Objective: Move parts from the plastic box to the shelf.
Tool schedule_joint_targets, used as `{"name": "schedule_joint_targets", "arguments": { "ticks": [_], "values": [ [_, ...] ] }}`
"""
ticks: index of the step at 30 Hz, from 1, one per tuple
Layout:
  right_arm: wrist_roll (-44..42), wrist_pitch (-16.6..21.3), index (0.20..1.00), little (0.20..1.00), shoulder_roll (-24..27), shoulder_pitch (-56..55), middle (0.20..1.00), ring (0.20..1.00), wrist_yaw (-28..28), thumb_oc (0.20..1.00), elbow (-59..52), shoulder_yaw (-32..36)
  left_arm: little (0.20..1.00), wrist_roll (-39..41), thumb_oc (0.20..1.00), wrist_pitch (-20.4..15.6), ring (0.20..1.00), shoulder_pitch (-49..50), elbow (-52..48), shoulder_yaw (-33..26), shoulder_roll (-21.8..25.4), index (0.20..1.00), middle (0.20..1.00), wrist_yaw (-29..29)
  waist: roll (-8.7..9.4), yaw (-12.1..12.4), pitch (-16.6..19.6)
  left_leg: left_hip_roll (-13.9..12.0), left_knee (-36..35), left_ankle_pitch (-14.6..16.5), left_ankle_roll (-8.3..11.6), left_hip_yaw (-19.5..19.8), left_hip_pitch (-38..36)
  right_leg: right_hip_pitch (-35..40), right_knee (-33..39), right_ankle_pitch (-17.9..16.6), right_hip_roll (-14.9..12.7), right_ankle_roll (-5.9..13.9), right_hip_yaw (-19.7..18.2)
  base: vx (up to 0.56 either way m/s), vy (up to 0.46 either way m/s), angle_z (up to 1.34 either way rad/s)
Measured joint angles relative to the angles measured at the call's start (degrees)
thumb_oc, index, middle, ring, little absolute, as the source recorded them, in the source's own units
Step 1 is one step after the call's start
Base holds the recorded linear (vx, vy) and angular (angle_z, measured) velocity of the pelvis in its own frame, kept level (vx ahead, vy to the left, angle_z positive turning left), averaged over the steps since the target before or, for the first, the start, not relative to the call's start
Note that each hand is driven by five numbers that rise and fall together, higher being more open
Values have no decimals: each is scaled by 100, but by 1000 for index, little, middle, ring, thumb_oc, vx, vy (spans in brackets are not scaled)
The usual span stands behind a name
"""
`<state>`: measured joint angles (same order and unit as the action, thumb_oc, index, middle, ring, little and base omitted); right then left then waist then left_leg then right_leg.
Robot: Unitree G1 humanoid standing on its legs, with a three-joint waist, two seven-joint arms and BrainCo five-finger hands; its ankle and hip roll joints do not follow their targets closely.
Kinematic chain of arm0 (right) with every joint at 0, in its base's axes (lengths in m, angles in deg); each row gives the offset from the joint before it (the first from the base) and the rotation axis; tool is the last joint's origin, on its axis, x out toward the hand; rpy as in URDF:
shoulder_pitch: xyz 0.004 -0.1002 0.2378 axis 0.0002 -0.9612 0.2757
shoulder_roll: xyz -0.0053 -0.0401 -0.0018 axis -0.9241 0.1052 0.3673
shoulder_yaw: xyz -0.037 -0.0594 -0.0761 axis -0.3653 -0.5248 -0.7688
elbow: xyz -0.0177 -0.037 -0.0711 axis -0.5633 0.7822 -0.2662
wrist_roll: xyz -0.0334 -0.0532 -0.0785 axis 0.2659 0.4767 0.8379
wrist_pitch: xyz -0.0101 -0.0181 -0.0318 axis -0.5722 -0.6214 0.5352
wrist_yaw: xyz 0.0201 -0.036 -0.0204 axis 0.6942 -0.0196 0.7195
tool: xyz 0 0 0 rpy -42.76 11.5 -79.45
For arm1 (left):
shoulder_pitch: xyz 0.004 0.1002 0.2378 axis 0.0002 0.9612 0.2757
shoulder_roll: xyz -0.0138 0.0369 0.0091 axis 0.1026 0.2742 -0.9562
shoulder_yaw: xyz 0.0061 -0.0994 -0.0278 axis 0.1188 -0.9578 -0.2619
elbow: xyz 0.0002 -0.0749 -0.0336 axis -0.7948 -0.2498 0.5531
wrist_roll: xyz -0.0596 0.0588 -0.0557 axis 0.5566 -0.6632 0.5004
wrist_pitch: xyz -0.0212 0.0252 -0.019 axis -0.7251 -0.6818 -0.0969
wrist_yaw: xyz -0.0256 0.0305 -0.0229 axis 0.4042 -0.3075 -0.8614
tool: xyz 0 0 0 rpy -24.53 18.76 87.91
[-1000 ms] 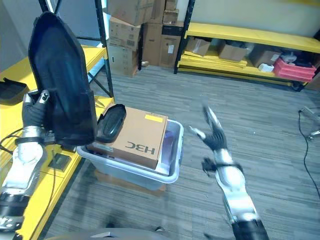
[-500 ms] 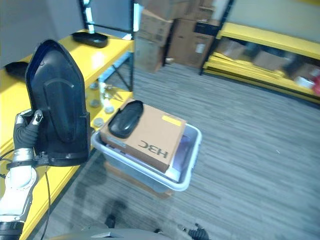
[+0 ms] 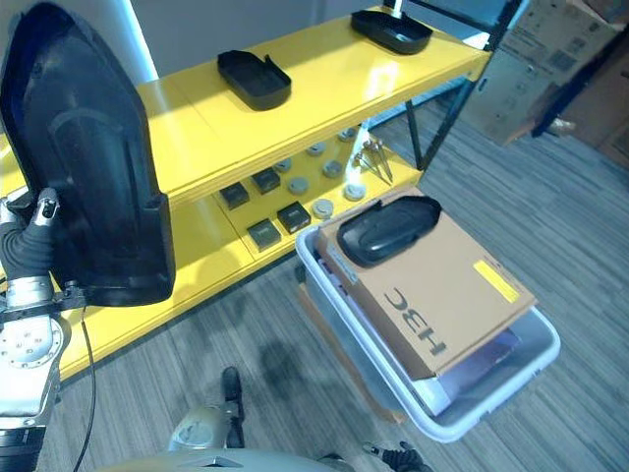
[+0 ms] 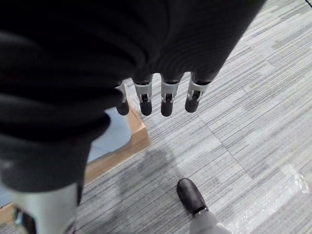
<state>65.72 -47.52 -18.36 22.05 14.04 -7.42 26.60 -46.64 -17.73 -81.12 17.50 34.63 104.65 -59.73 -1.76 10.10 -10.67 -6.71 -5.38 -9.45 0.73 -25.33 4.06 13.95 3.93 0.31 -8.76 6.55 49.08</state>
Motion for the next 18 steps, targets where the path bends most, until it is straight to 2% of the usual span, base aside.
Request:
{"name": "schedule_joint_targets", "arguments": {
  "ticks": [1,2,3,5,6,7,8,9,10,11,12,14,15,16,17,18],
  "values": [
    [-1,-4,1000,1000,-143,22,1000,1000,-1,1000,12,-1,200,-35,200,-25,200,-38,-6,-1,55,200,200,-9,108,-1,42,49,1,-311,-155,65,-3,-54,-93,76,-95,92,-175,126,59,34],
    [-2,-3,1000,1000,-317,35,1000,1000,6,1000,10,1,200,-88,200,-24,200,-66,25,-23,166,200,200,-59,346,0,136,236,2,-180,-157,167,16,-67,-141,99,-148,97,-359,126,59,41],
    [-2,3,1000,1000,-393,28,1000,1000,7,1000,8,-10,200,-97,200,-21,200,-110,86,-34,222,200,200,-85,449,-23,190,328,2,-153,-182,195,10,-63,-185,124,-264,87,-351,1,0,34],
    [-1,25,1000,1000,-447,111,1000,1000,7,1000,-7,-6,200,-95,200,-17,200,-123,98,-102,268,200,200,-144,569,-22,265,428,4,-96,-246,191,3,-62,-169,99,-346,22,-426,271,185,18],
    [-2,31,1000,1000,-445,163,1000,1000,5,1000,-6,-3,200,-93,200,-16,200,-127,98,-117,269,200,200,-176,573,-18,268,453,5,-88,-257,199,2,-66,-151,86,-355,13,-447,634,585,28],
    [16,24,1000,1000,-449,182,1000,1000,2,1000,-25,108,200,-229,200,96,200,-366,119,-4,272,200,200,-252,704,-153,169,732,438,609,-461,145,28,15,-922,192,-770,838,-498,547,544,109],
    [18,2,1000,1000,-257,90,1000,1000,-33,1000,-330,99,200,-367,200,168,200,-732,271,297,184,200,200,-315,497,-466,-70,732,1225,1056,-787,56,33,-68,-2544,466,-1369,918,-768,178,260,191],
    [19,0,1000,1000,-80,-218,1000,1000,-67,1000,-551,137,200,-464,200,184,200,-908,320,703,230,200,200,-345,357,-791,0,731,1106,975,-707,359,-178,-374,-3860,111,-1730,874,-1029,0,1,159],
    [10,-18,1000,1000,-111,-254,1000,1000,-79,1000,-504,67,200,-630,200,20,200,-817,84,793,446,200,200,-330,252,-680,141,728,803,933,-472,148,-490,-881,-4403,54,-1928,861,-1458,0,0,57],
    [18,-10,1000,1000,-150,-228,1000,1000,-111,1000,-458,-29,200,-664,200,-114,200,-695,-90,702,676,200,200,-340,330,-610,246,727,735,924,-468,76,-501,-1244,-4242,-53,-1923,727,-1498,30,29,-25],
    [21,1,1000,1000,-174,-201,1000,1000,-109,1000,-454,-43,200,-688,200,-177,200,-667,-144,600,760,200,200,-340,432,-583,301,756,676,895,-472,70,-511,-1376,-4306,20,-1969,567,-1494,20,37,-14],
    [23,-3,1000,1000,-189,-132,1000,1000,-126,1000,-402,-38,200,-699,200,-175,200,-649,-149,460,789,200,200,-368,533,-490,349,764,676,920,-494,186,-498,-1460,-4185,-7,-1880,607,-1574,4,23,3],
    [23,-1,1000,1000,-158,63,1000,1000,-148,1000,-409,-19,200,-698,200,-127,200,-649,-48,407,799,200,200,-448,542,-498,237,715,726,852,-547,196,-495,-1481,-4152,-86,-1768,624,-1850,-15,-21,6],
    [23,3,1000,1000,-142,130,1000,1000,-154,1000,-403,0,200,-699,200,-118,200,-647,58,401,798,200,200,-454,552,-496,226,708,708,844,-557,194,-510,-1437,-4075,-82,-1732,633,-1825,423,-475,3],
    [28,13,1000,1000,-112,209,1000,1000,-160,1000,-391,-41,200,-731,200,-70,200,-675,157,422,777,200,200,-468,499,-523,157,734,652,932,-654,365,-517,-1471,-4211,-211,-1650,545,-2028,637,-702,9],
    [23,5,1000,1000,-115,204,1000,1000,-157,1000,-622,-81,200,-743,200,-61,200,-780,242,453,715,200,200,-466,386,-681,-6,721,747,794,-493,628,-377,-1755,-4657,-92,-1430,609,-2572,653,-682,128]
  ]
}}
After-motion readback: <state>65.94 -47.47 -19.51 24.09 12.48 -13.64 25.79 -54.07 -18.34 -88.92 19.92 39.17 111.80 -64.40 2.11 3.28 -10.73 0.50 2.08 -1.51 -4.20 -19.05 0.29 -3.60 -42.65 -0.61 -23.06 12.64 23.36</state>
